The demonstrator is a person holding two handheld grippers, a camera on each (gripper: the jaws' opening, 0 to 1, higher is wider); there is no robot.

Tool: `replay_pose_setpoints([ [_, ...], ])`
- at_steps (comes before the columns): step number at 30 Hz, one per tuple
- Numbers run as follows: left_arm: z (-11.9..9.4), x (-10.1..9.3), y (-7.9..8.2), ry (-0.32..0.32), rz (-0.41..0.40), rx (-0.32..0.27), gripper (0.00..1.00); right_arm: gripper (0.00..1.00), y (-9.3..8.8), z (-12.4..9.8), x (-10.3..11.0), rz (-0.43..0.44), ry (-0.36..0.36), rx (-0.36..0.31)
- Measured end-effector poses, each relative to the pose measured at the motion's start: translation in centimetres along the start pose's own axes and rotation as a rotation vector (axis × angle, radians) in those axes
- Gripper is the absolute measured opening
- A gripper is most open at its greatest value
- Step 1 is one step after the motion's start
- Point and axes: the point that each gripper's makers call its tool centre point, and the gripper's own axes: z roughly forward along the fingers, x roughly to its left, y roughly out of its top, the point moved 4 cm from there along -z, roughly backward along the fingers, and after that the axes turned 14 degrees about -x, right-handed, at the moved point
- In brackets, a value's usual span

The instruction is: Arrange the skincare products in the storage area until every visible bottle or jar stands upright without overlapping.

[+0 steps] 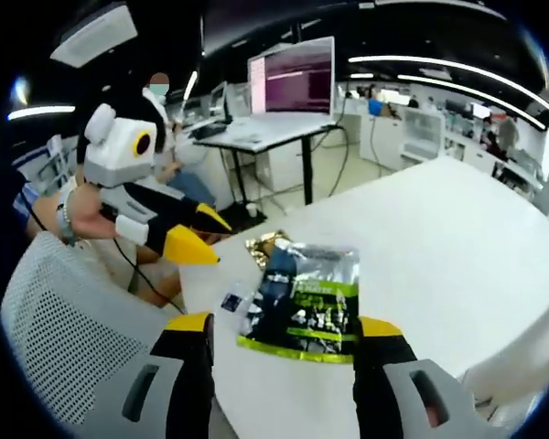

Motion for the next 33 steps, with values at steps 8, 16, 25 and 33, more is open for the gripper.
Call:
replay_pose_setpoints([
  [8, 1.1, -0.2, -2.3, -0.012, -0.039, 0.085, 0.27, 0.62, -1.2, 1.1, -0.5, 0.056, -0.022, 0.045],
  [16, 3.8, 0.7, -2.8, 0.049, -0.038, 0.173, 0.26, 0.59, -2.2, 3.0, -3.9, 0.196, -0.165, 0.062],
  [25, 5.6, 1.3, -2.6, 0.086, -0.065, 0.217, 0.19, 0.48, -3.3, 3.8, -3.2, 0.162, -0.144, 0.048],
  [33, 6.0, 0.9, -2.5, 0.075, -0.026, 0.184, 0.05, 0.0, -3.7, 4.0, -4.0, 0.162, -0.279, 0.039],
])
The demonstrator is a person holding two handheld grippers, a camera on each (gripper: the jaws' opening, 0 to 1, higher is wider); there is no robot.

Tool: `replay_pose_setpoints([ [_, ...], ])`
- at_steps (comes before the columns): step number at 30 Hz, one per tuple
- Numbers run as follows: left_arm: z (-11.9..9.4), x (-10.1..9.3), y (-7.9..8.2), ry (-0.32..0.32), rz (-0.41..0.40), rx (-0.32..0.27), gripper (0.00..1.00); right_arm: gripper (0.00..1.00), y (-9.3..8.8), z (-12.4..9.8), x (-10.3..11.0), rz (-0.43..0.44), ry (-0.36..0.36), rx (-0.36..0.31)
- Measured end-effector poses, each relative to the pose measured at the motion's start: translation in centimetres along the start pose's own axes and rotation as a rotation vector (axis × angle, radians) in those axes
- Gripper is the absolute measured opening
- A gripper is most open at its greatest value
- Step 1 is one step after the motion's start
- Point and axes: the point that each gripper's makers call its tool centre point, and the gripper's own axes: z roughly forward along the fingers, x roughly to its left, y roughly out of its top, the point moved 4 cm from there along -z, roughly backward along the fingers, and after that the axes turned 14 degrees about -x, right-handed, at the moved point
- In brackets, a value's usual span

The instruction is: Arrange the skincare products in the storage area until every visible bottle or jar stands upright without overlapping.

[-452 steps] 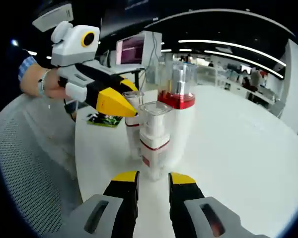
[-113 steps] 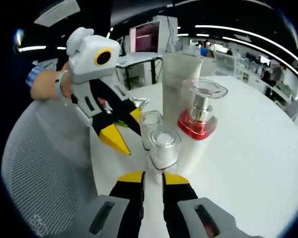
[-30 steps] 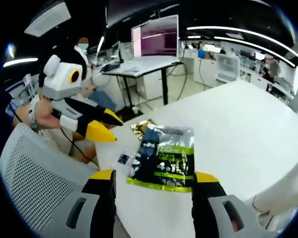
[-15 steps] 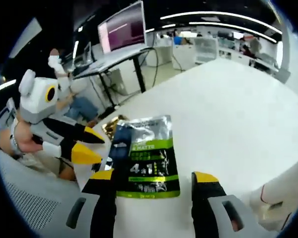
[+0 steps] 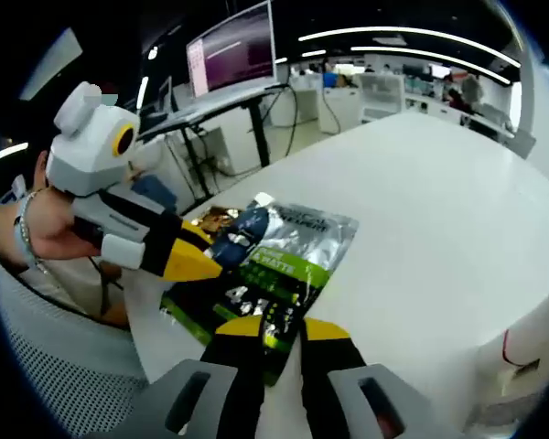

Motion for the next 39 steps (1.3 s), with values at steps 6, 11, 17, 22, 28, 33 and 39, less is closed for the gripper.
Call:
replay_pose_setpoints([
  [6, 0.1, 0.3, 0.3, 0.009, -0.023, -0.007, 0.0, 0.0, 0.0, -0.1, -0.3, 0.084, 0.025, 0.005],
  [11, 0.2, 0.5, 1.4, 0.054, -0.016, -0.072, 0.0, 0.0, 0.2, -1.0, 0.2, 0.174, 0.054, 0.102],
  [17, -1.4, 0.0, 4.4, -0.006, -0.084, -0.206, 0.0, 0.0, 5.1, -3.2, -0.2, 0.356, 0.082, -0.049],
  [22, -2.6, -1.3, 5.7, -0.075, -0.165, -0.288, 0.0, 0.0, 8.2, -5.6, 0.1, 0.407, 0.13, -0.117],
  [28, -2.9, -4.5, 6.3, -0.208, -0.185, -0.307, 0.0, 0.0, 9.3, -9.1, -0.7, 0.351, 0.054, -0.193],
  [33, -2.4, -6.6, 6.1, -0.282, -0.165, -0.257, 0.0, 0.0, 8.6, -10.5, -1.8, 0.115, -0.035, -0.188],
  [39, -1.1, -8.2, 5.9, -0.33, -0.057, -0.154, 0.0, 0.0, 6.6, -10.2, -3.4, 0.101, -0.094, -0.133],
])
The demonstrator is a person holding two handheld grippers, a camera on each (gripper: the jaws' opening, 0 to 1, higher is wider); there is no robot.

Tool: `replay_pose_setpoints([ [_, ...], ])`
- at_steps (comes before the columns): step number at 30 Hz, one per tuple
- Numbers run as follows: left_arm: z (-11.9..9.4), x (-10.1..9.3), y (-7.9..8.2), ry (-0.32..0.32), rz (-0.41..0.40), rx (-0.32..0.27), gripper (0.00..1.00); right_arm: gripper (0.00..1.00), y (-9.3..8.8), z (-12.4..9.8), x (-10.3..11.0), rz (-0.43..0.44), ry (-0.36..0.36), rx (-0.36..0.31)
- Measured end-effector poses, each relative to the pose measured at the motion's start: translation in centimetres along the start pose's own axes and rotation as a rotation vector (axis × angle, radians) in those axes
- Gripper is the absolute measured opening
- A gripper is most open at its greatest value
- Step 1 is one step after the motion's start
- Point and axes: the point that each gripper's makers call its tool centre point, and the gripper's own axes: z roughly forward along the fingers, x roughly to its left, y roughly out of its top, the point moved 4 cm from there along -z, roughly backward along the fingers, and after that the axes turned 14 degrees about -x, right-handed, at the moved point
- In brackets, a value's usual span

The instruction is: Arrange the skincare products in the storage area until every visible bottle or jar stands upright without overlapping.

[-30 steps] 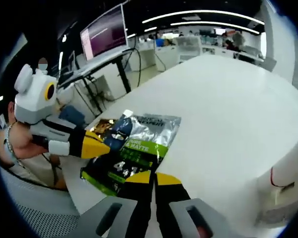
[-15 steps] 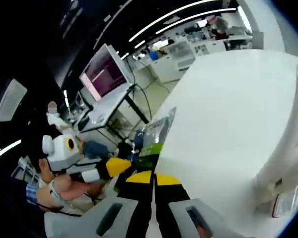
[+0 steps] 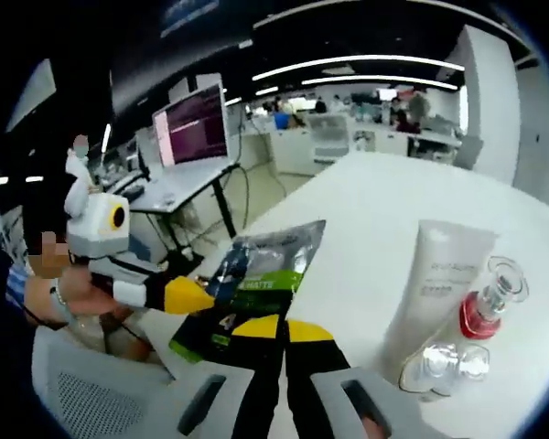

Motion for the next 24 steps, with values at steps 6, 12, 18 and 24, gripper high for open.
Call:
replay_pose_setpoints([
  [6, 1.4, 0.2, -0.6, -0.005, 0.031, 0.033, 0.0, 0.0, -0.9, 0.5, -0.8, -0.047, -0.051, 0.027],
  [12, 2.5, 1.1, -2.0, 0.005, 0.014, 0.076, 0.0, 0.0, -2.0, 0.9, -1.1, -0.097, -0.074, 0.065],
  [18, 3.7, 1.5, -2.9, -0.006, 0.009, 0.101, 0.0, 0.0, -3.5, 1.4, -2.1, -0.142, -0.116, 0.128],
  [24, 5.5, 1.5, -5.2, -0.02, 0.091, 0.162, 0.0, 0.0, -5.9, 1.6, -3.3, -0.212, -0.179, 0.25],
])
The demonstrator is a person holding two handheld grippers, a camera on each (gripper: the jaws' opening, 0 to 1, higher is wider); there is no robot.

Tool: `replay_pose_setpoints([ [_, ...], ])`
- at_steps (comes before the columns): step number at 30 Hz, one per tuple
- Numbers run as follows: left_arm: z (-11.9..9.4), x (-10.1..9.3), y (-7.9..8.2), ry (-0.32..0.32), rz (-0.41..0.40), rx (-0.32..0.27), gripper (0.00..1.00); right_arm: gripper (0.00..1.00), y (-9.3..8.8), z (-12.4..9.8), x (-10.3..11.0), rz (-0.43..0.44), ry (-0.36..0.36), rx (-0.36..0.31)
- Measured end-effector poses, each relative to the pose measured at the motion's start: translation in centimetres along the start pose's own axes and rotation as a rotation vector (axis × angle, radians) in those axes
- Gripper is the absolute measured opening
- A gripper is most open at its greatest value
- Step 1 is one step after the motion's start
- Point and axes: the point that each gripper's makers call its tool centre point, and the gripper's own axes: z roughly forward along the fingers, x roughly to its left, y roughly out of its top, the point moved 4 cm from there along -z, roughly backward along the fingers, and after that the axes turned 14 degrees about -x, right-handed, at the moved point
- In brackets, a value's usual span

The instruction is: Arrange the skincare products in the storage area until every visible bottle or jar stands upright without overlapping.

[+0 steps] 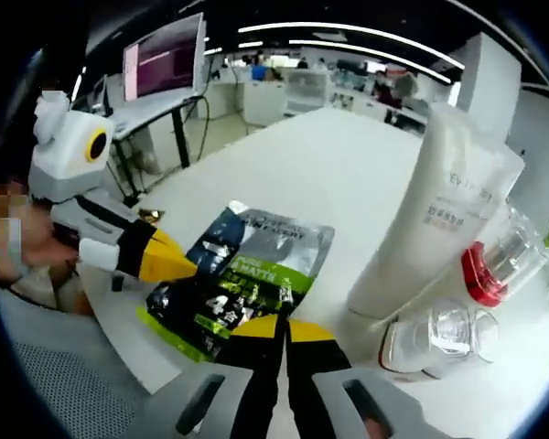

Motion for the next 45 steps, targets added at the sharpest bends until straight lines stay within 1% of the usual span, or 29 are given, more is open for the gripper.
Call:
replay_pose_setpoints([
  [3, 0.0, 0.1, -0.7, 0.016, 0.036, 0.02, 0.0, 0.0, -0.1, -0.2, -0.8, -0.045, -0.043, 0.009],
  [6, -0.1, 0.3, -0.5, 0.012, 0.045, 0.006, 0.0, 0.0, 0.3, -0.3, -1.7, -0.079, -0.093, -0.01],
  [9, -0.2, 0.5, -0.3, 0.015, 0.03, -0.001, 0.0, 0.0, 0.7, -0.6, -1.8, -0.052, -0.096, -0.027],
  [12, -0.2, 0.7, -0.7, 0.024, 0.026, 0.016, 0.0, 0.0, 1.1, -0.8, -2.0, -0.052, -0.118, -0.042],
  [15, -0.3, 0.7, -1.3, 0.035, 0.034, 0.032, 0.0, 0.0, 0.6, -0.2, -1.0, -0.077, -0.042, -0.033],
  [18, -0.1, 0.5, -1.6, 0.024, 0.028, 0.031, 0.0, 0.0, -1.5, 0.4, 0.9, -0.026, 0.053, 0.075],
  [21, 0.5, 0.3, -1.9, 0.019, 0.024, 0.054, 0.0, 0.0, -4.2, 0.6, 1.3, -0.06, 0.064, 0.229],
  [24, 0.7, 0.3, -1.8, 0.033, 0.054, 0.058, 0.0, 0.0, -3.2, 0.7, 1.0, -0.095, 0.046, 0.151],
  [29, 0.7, 0.5, -1.7, 0.037, 0.06, 0.056, 0.0, 0.0, -3.2, 0.7, 0.9, -0.081, 0.046, 0.158],
  [33, 0.5, 0.6, -1.4, 0.05, 0.062, 0.056, 0.01, 0.0, -3.2, 0.8, 1.0, -0.106, 0.053, 0.159],
  [35, -0.6, 1.2, -0.1, 0.068, 0.068, 0.004, 0.03, 0.0, -3.2, 0.8, 1.0, -0.12, 0.057, 0.159],
  [38, -2.4, 2.3, 1.5, 0.099, 0.056, -0.059, 0.07, 0.0, -3.1, 0.8, 1.0, -0.123, 0.059, 0.16],
  [41, -4.1, 3.3, 2.5, 0.125, 0.051, -0.102, 0.11, 0.0, -3.2, 0.8, 1.0, -0.119, 0.059, 0.162],
  [44, -5.3, 3.3, 2.5, 0.125, 0.066, -0.096, 0.16, 0.0, -3.2, 0.8, 1.0, -0.12, 0.059, 0.165],
  [45, -5.9, 3.4, 2.3, 0.117, 0.087, -0.079, 0.19, 0.0, -3.2, 0.8, 1.0, -0.123, 0.06, 0.165],
])
